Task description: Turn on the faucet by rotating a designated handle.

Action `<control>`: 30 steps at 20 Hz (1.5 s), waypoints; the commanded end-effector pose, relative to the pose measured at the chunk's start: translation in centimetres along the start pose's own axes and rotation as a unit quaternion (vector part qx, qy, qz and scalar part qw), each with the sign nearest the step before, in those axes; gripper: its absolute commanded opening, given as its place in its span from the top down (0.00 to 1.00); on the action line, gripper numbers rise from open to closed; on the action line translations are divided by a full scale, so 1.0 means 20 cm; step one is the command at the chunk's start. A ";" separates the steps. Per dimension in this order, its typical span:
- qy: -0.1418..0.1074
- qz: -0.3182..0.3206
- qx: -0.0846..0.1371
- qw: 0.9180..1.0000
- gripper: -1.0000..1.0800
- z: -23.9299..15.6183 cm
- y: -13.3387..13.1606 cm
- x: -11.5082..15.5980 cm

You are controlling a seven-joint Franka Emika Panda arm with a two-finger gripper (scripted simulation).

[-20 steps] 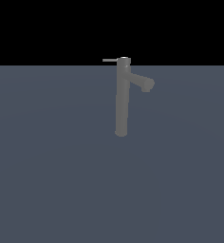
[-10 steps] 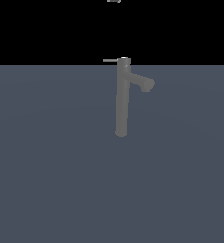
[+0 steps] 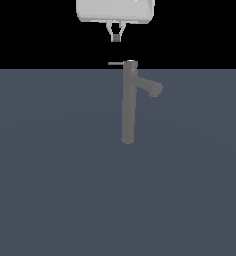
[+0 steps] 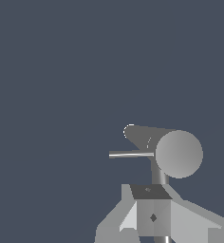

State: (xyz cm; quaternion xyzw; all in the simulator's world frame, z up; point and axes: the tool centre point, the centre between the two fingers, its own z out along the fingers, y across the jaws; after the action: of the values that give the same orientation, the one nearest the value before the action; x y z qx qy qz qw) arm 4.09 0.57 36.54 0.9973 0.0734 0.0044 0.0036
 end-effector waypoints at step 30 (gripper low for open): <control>-0.004 -0.019 0.004 1.000 1.00 0.32 -0.04 0.12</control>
State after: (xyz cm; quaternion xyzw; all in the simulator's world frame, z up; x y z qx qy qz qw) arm 6.85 1.67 30.06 0.9957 0.0924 -0.0003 0.0000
